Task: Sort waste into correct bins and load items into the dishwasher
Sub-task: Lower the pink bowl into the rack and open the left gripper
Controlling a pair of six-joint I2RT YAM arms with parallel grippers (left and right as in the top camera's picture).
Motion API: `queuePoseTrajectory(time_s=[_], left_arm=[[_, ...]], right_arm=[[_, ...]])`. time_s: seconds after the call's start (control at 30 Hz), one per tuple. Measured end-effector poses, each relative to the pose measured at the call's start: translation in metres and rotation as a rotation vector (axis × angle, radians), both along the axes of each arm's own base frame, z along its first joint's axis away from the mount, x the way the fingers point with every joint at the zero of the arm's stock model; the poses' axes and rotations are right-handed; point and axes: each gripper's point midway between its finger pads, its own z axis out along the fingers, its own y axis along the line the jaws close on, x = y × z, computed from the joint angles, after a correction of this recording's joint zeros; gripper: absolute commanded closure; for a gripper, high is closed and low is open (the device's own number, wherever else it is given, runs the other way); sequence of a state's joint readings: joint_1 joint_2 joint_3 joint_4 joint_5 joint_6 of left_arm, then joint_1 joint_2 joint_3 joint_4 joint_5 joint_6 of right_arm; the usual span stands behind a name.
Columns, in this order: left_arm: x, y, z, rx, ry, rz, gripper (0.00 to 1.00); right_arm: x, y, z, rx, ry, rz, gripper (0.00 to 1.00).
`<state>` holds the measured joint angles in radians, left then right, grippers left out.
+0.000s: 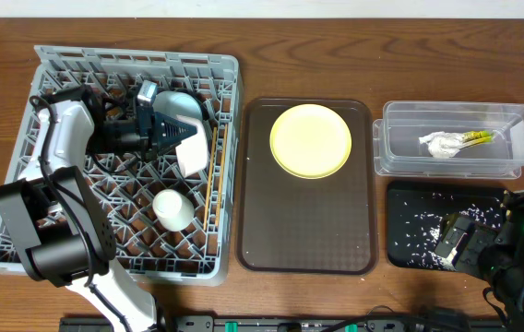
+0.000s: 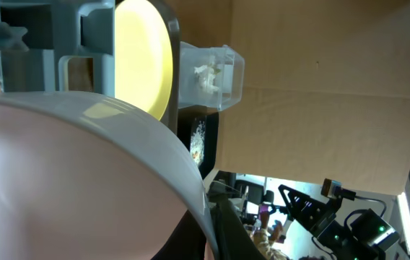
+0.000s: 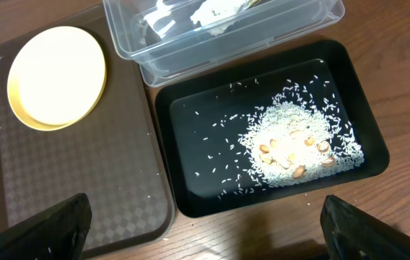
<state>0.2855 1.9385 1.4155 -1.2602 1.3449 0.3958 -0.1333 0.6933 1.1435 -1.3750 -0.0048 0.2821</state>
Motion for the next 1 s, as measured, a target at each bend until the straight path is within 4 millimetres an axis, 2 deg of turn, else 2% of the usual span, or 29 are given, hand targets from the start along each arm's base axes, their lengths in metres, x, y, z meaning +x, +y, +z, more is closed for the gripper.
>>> queuePoseTrajectory(time_s=[0.4,0.57,0.63,0.7,0.83,1.0], left_arm=[[-0.002,0.028,-0.004,0.024,0.151,0.088,0.92],[-0.006,0.039,-0.004,0.023,0.209,0.123,0.89],[-0.008,0.044,-0.006,0.037,0.217,0.131,0.83],[-0.010,0.051,-0.009,0.071,0.224,0.142,0.70],[-0.019,0.077,-0.023,0.202,0.268,0.181,0.53],[-0.032,0.110,-0.016,0.334,0.299,0.282,0.44]], right_arm=[[0.000,0.000,0.000,0.000,0.000,0.000,0.01],[0.000,0.000,0.000,0.000,0.000,0.000,0.01],[0.000,0.000,0.000,0.000,0.000,0.000,0.01],[0.000,0.000,0.000,0.000,0.000,0.000,0.01],[0.000,0.000,0.000,0.000,0.000,0.000,0.01],[0.000,0.000,0.000,0.000,0.000,0.000,0.01]])
